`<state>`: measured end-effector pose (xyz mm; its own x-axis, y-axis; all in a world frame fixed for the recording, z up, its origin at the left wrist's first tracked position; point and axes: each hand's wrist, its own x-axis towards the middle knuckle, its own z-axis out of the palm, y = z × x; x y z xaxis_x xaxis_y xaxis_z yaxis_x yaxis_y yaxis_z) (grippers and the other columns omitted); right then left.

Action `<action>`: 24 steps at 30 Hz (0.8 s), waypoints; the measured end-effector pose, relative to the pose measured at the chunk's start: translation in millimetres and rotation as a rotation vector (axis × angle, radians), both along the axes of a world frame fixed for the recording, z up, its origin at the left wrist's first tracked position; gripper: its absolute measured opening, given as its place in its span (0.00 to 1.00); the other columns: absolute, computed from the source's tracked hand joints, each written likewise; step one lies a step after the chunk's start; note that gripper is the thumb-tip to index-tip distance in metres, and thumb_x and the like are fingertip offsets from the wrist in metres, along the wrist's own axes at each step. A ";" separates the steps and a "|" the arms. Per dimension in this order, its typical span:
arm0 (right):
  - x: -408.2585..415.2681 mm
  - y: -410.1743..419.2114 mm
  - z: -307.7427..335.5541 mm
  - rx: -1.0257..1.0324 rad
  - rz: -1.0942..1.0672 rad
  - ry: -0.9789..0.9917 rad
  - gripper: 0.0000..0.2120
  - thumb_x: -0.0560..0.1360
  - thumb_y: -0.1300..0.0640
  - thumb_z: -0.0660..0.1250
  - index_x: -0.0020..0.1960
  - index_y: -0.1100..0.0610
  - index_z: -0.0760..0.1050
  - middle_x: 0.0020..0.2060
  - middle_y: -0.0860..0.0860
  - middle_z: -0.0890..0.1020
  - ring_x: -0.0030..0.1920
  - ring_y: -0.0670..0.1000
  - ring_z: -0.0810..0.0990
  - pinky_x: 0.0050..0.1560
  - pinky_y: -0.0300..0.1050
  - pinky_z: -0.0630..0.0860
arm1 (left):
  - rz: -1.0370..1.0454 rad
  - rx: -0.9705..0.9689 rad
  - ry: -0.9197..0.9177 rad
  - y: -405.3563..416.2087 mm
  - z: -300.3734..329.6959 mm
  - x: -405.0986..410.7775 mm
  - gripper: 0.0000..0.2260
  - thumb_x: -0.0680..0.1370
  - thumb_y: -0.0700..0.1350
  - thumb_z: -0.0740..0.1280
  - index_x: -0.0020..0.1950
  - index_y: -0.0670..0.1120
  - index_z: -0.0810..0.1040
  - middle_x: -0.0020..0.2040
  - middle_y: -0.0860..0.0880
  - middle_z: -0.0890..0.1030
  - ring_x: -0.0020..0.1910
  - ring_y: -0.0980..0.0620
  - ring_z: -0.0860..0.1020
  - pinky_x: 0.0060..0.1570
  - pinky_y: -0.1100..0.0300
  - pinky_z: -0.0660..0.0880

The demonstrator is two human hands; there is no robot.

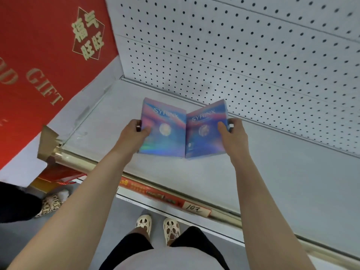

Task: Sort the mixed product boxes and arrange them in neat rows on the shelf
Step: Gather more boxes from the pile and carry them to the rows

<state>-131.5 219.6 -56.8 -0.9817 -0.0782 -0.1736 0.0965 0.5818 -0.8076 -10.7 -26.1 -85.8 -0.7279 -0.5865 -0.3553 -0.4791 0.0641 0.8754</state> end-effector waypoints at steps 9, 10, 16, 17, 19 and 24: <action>103.5 80.5 0.5 -0.160 -0.444 0.136 0.13 0.78 0.51 0.65 0.60 0.53 0.69 0.32 0.48 0.71 0.32 0.47 0.71 0.35 0.41 0.68 | -0.267 0.374 0.159 44.8 10.6 15.4 0.11 0.80 0.39 0.63 0.62 0.45 0.73 0.50 0.48 0.82 0.42 0.50 0.82 0.39 0.58 0.79; 120.2 88.3 0.5 -0.195 -0.497 0.148 0.13 0.77 0.51 0.65 0.59 0.52 0.69 0.33 0.49 0.72 0.33 0.48 0.73 0.36 0.42 0.70 | -0.297 0.388 0.162 52.2 11.4 16.6 0.10 0.80 0.39 0.63 0.61 0.46 0.74 0.52 0.47 0.82 0.46 0.48 0.82 0.43 0.55 0.79; 213.8 141.4 3.3 -0.392 -0.860 0.188 0.11 0.73 0.51 0.67 0.54 0.47 0.70 0.38 0.53 0.77 0.39 0.51 0.76 0.39 0.45 0.72 | -0.438 0.308 0.229 115.2 15.5 22.2 0.08 0.79 0.54 0.63 0.49 0.52 0.77 0.51 0.48 0.82 0.48 0.49 0.79 0.46 0.53 0.73; 226.3 152.2 4.1 -0.408 -0.919 0.204 0.10 0.71 0.50 0.67 0.51 0.45 0.70 0.39 0.53 0.78 0.40 0.52 0.76 0.40 0.46 0.71 | -0.458 0.278 0.237 127.5 15.9 23.0 0.09 0.78 0.56 0.62 0.46 0.52 0.77 0.49 0.50 0.82 0.46 0.50 0.79 0.45 0.54 0.73; 250.4 175.9 3.6 -0.428 -1.006 0.236 0.09 0.70 0.49 0.67 0.49 0.44 0.71 0.40 0.53 0.78 0.40 0.52 0.75 0.39 0.45 0.70 | -0.505 0.249 0.243 154.8 14.7 23.4 0.10 0.77 0.57 0.62 0.44 0.53 0.77 0.45 0.53 0.81 0.45 0.52 0.78 0.47 0.54 0.74; 302.2 235.1 -4.3 -0.436 -1.176 0.255 0.11 0.72 0.51 0.68 0.52 0.45 0.71 0.35 0.45 0.78 0.38 0.52 0.75 0.35 0.42 0.67 | -0.652 0.260 0.243 238.4 12.9 34.5 0.08 0.81 0.51 0.62 0.43 0.53 0.76 0.44 0.55 0.79 0.44 0.54 0.76 0.49 0.56 0.72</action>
<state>170.7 454.7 -61.1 -0.4994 0.8532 -0.1503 0.1853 -0.0643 -0.9806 23.8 212.3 -72.9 -0.9753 0.0730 -0.2083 -0.2054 0.0454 0.9776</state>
